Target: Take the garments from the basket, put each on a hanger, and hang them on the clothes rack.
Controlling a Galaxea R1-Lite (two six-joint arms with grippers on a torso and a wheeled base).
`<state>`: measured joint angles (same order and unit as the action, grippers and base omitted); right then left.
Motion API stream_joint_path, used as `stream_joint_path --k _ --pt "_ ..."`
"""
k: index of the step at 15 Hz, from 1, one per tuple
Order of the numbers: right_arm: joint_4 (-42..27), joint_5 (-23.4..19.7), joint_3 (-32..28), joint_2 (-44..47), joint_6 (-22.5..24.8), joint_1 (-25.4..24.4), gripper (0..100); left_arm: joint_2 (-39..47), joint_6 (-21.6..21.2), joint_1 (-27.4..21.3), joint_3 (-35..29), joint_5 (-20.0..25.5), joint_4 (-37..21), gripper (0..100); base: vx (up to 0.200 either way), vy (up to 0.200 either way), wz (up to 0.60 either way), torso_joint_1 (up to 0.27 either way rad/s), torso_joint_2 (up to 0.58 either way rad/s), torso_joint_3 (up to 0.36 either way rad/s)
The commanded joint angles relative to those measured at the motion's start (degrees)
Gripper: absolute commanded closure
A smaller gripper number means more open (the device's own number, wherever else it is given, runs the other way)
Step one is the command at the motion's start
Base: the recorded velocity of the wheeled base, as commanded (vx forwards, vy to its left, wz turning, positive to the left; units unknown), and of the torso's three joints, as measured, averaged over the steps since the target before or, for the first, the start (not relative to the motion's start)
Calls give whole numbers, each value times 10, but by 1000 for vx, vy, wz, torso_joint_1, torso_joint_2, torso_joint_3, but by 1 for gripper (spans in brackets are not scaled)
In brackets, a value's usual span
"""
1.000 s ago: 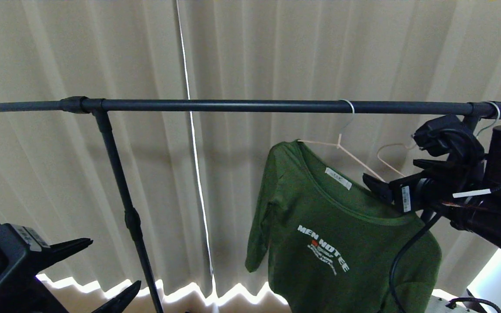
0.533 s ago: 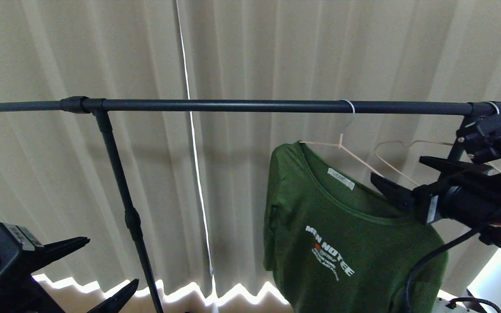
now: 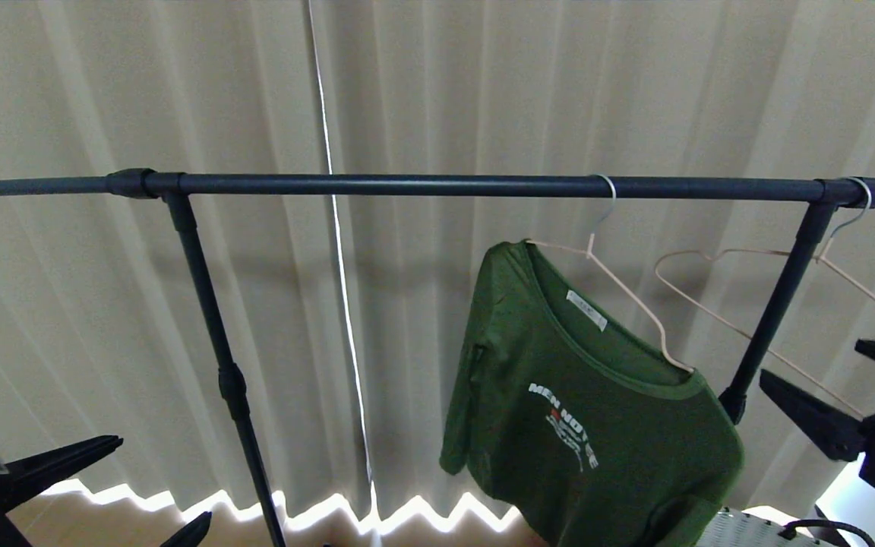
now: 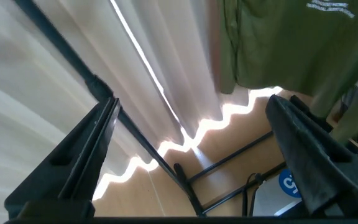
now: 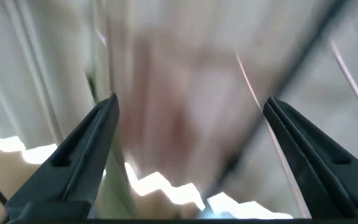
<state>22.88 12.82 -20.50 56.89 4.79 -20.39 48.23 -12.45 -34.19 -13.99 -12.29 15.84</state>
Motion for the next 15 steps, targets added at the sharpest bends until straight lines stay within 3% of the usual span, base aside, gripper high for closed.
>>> stream_joint_path --k 1,2,5,15 --pt "-27 0 10 -64 0 12 0 -26 0 9 8 0 0 0 0 0 0 0 0 0" --pt "-67 1 12 -70 0 12 0 -5 -1 55 -2 4 2 0 0 0 0 0 0 0" --pt "-72 2 32 -57 2 13 0 30 -2 91 -12 3 5 0 0 0 0 0 0 0" --pt "-65 2 78 -31 10 12 0 29 -14 92 -13 3 5 0 0 0 0 0 0 0"
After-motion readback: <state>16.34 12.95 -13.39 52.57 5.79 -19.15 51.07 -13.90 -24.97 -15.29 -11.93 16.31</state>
